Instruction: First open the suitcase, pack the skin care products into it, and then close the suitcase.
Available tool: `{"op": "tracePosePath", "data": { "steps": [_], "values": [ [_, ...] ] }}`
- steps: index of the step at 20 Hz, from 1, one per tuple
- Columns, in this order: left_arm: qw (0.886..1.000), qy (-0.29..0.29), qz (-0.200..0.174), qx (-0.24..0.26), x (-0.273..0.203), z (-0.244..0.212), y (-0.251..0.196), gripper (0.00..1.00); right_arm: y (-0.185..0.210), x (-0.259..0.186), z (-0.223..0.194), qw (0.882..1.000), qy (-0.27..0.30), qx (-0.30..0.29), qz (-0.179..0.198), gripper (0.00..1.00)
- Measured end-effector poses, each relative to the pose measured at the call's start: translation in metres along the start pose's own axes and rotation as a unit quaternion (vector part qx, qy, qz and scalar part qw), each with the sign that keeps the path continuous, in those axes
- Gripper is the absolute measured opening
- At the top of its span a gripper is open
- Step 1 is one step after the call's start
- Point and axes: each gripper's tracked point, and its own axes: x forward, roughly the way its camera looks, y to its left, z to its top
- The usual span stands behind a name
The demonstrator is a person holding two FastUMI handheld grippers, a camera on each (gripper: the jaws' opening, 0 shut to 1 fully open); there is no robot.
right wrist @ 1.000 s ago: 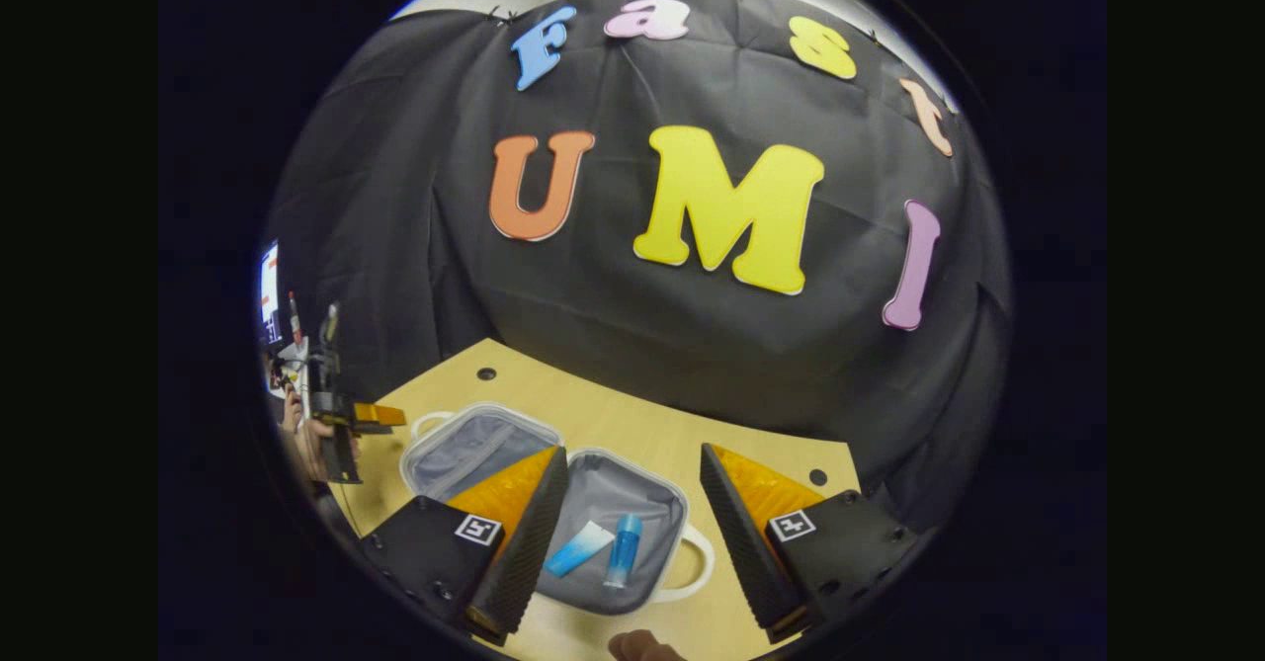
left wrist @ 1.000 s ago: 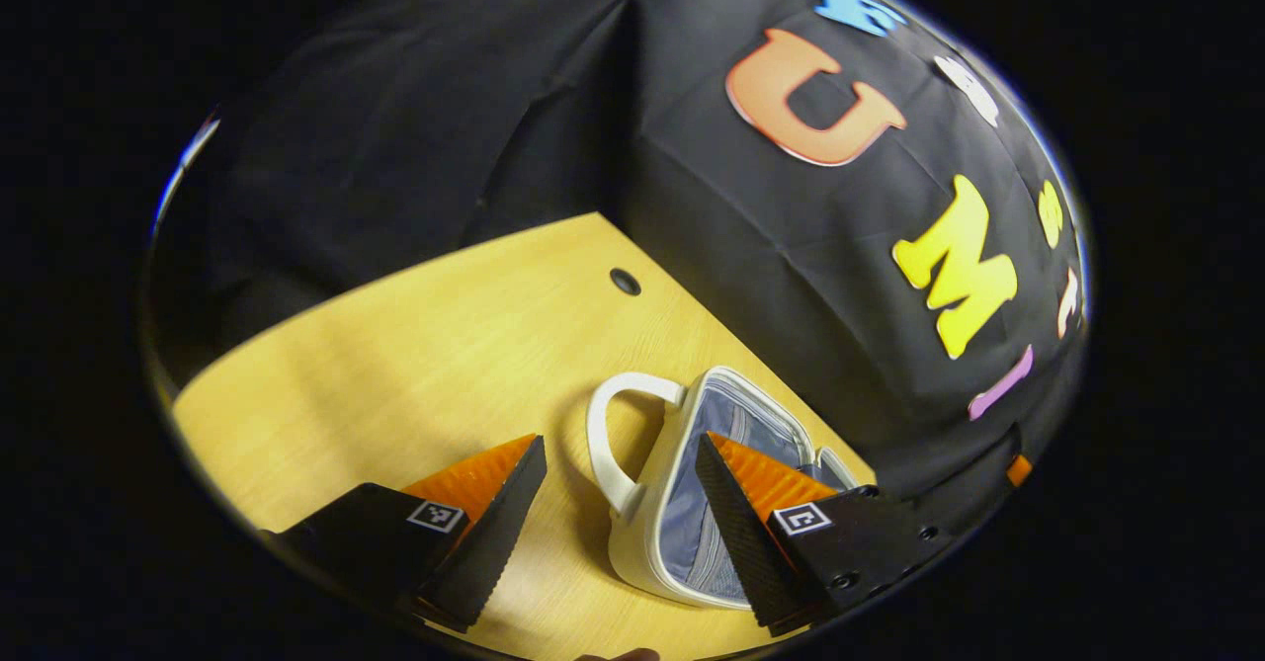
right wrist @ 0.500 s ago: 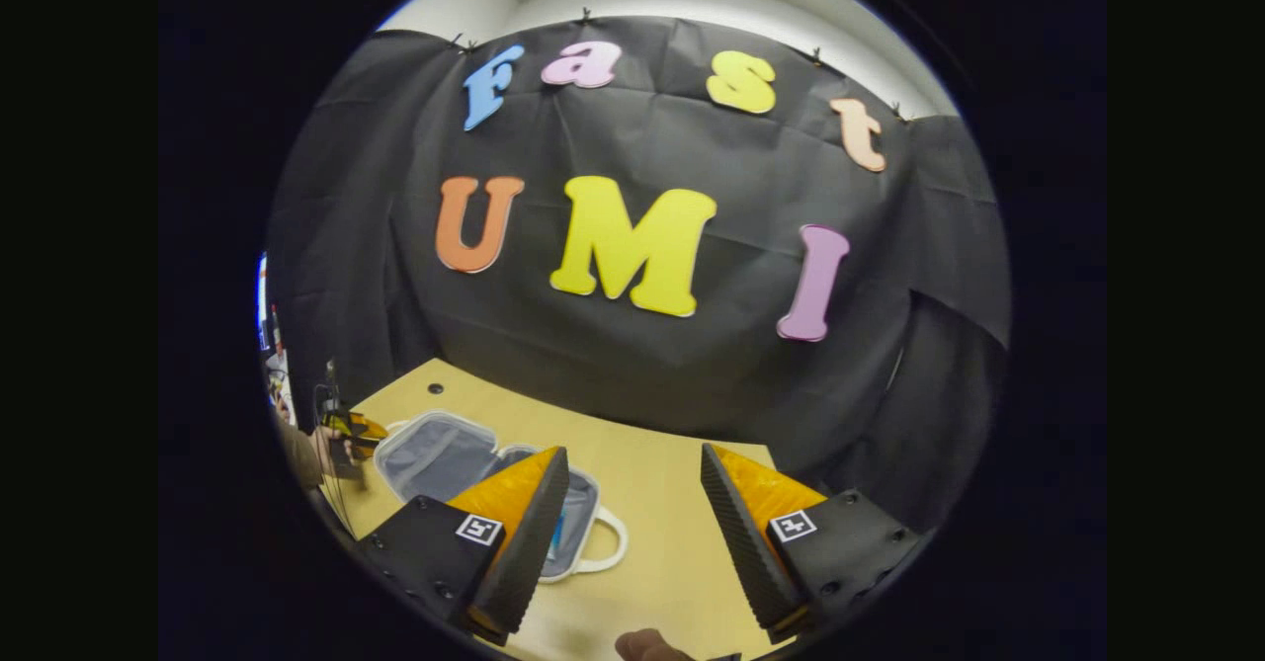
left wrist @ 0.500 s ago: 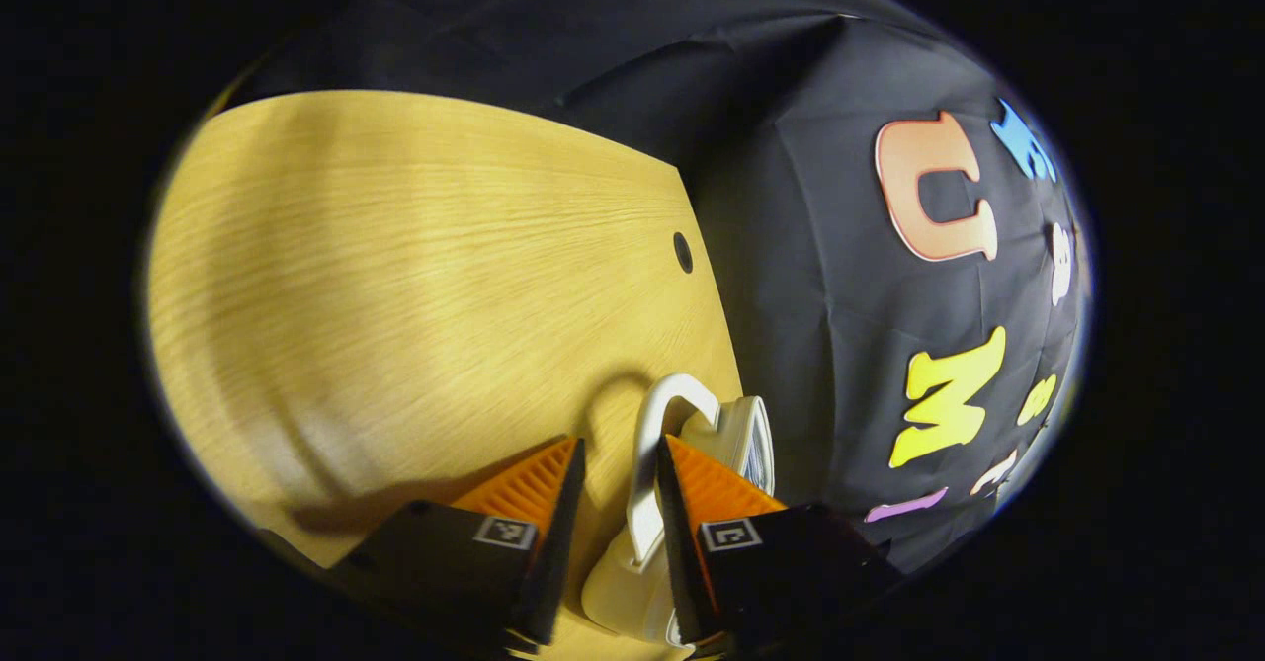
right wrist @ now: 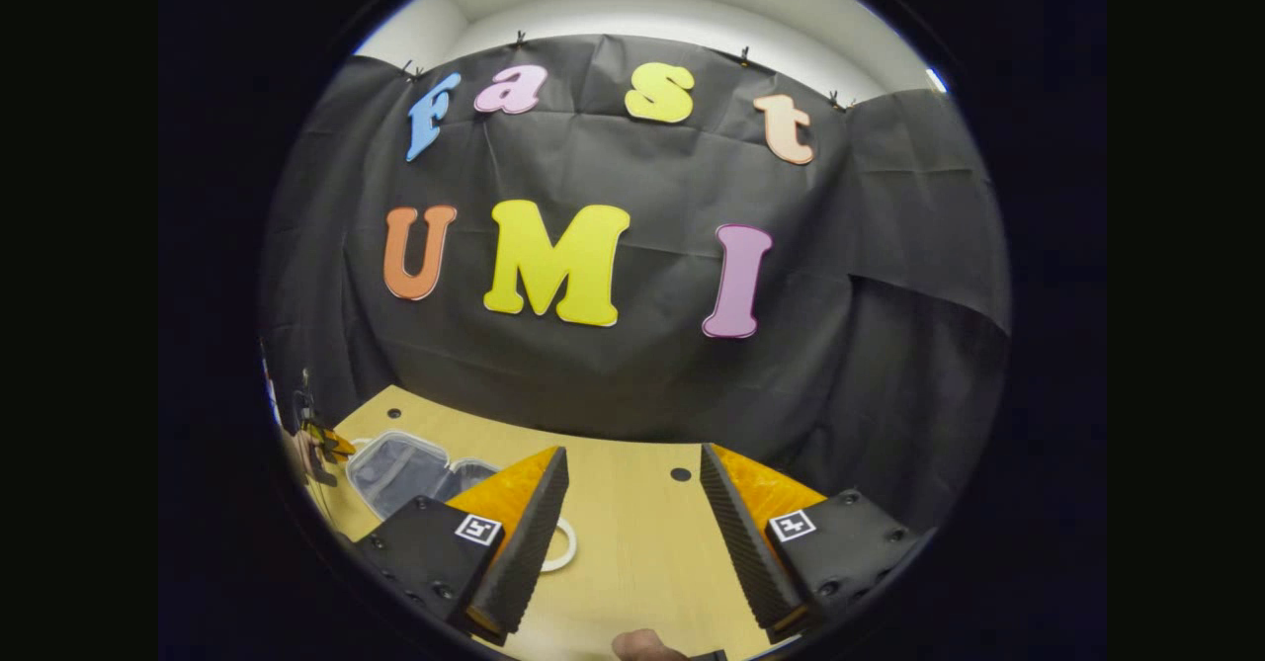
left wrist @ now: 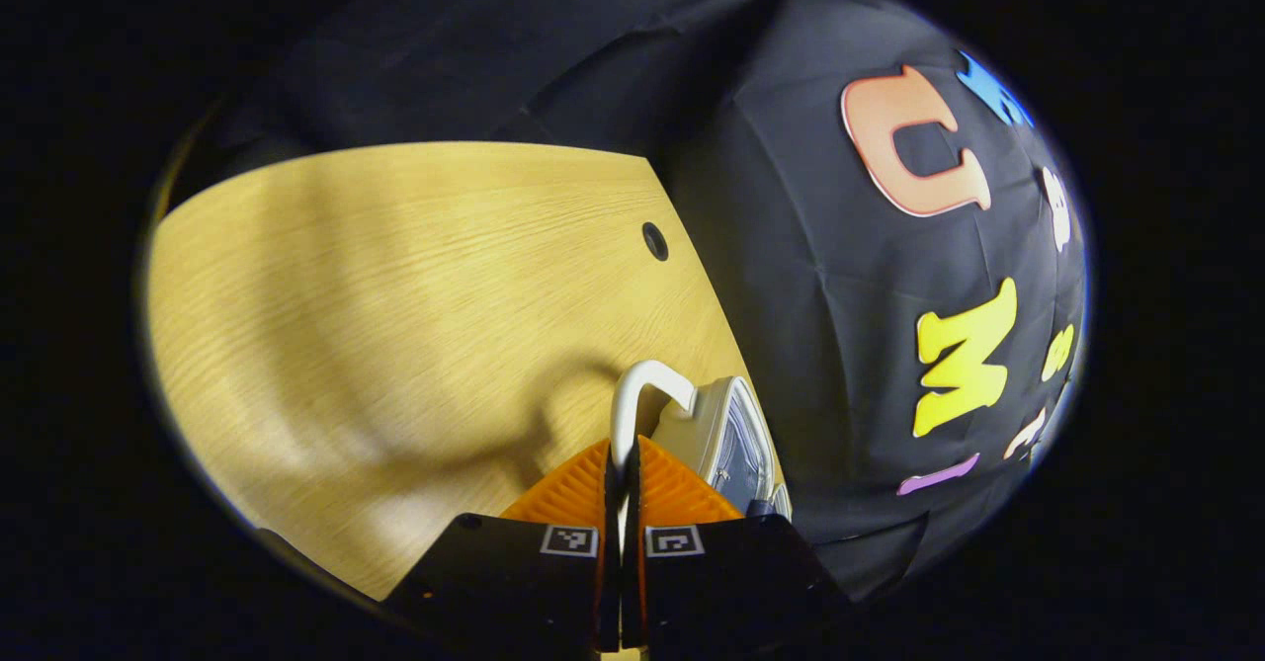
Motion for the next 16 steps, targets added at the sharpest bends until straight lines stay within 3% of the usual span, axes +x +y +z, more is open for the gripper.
{"op": "tracePosePath", "data": {
  "steps": [4, 7, 10, 16],
  "values": [
    [0.995, -0.044, 0.003, 0.086, -0.026, 0.017, -0.055, 0.03, -0.016, 0.002, 0.006, 1.000, -0.010, 0.014, 0.010, 0.80],
    [0.984, -0.074, 0.010, 0.160, -0.045, 0.018, -0.103, 0.04, -0.023, 0.003, 0.010, 0.999, -0.020, 0.011, 0.024, 0.79],
    [0.965, -0.114, 0.005, 0.235, -0.057, 0.008, -0.154, 0.04, -0.030, 0.008, 0.009, 0.999, -0.028, 0.006, 0.042, 0.80],
    [0.916, -0.159, 0.009, 0.368, -0.078, -0.045, -0.246, 0.04, -0.052, 0.016, 0.007, 0.997, -0.031, 0.014, 0.075, 0.80]
  ]
}}
